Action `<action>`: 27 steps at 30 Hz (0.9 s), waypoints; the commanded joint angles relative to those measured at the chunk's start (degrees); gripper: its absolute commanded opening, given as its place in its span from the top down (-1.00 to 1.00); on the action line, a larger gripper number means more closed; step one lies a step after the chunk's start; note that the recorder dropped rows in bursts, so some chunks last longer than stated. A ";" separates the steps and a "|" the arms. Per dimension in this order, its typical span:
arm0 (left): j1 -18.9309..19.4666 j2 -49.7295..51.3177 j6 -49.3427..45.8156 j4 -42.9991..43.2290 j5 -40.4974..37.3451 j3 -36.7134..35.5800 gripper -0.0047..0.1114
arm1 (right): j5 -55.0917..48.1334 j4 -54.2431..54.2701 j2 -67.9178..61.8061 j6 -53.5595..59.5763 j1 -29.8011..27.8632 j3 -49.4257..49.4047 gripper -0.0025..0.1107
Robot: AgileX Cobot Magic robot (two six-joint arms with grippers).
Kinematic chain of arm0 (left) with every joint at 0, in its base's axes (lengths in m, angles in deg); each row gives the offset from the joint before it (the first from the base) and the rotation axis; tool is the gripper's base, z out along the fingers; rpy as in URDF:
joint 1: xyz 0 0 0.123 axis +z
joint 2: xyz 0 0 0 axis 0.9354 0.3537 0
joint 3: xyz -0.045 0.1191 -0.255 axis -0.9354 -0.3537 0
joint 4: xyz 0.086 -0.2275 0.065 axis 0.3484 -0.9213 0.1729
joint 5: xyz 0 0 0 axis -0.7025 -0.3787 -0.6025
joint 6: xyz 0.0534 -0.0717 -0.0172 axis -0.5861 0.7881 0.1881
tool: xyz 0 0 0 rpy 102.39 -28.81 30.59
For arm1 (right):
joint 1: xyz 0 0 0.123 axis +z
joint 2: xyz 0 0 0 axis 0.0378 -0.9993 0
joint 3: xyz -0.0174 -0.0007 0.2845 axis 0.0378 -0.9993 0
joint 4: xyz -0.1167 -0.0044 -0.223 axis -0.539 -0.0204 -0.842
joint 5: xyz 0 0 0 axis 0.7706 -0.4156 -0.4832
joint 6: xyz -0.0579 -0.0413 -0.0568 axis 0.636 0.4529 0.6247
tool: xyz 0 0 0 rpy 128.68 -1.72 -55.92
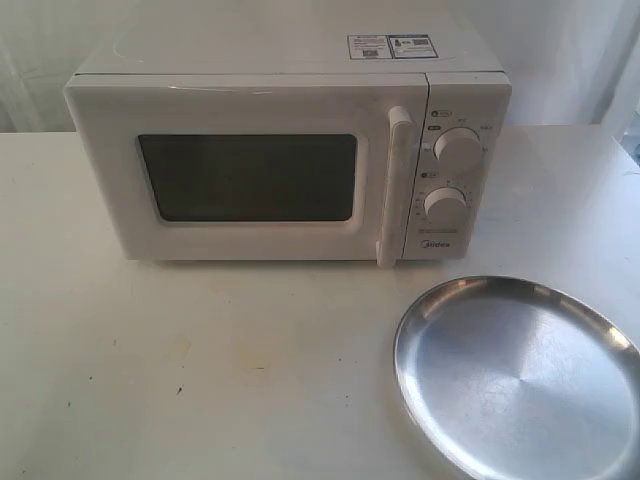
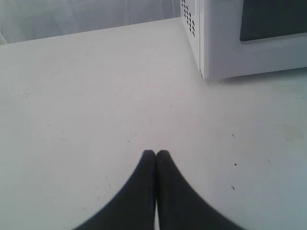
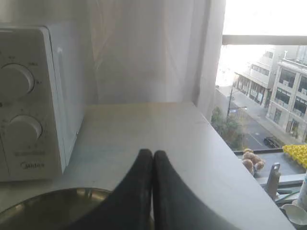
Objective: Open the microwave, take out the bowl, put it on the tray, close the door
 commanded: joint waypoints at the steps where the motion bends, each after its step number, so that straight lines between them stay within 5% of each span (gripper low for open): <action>1: -0.05 -0.12 0.32 -0.20 0.06 -0.19 0.92 | 2.07 0.48 0.26 -1.59 -0.26 -0.29 0.96; 12: -0.05 -0.12 0.32 -0.20 0.06 -0.19 0.92 | 8.16 0.48 0.26 -2.48 -0.26 -0.29 0.96; 23: -0.05 -0.12 0.32 -0.20 0.06 -0.19 0.92 | 10.27 0.00 0.26 -38.05 -0.26 -0.29 0.96; 27: -0.05 -0.12 0.32 -0.20 0.06 -0.19 0.92 | 16.74 -4.14 0.26 -39.79 1.60 -0.29 0.96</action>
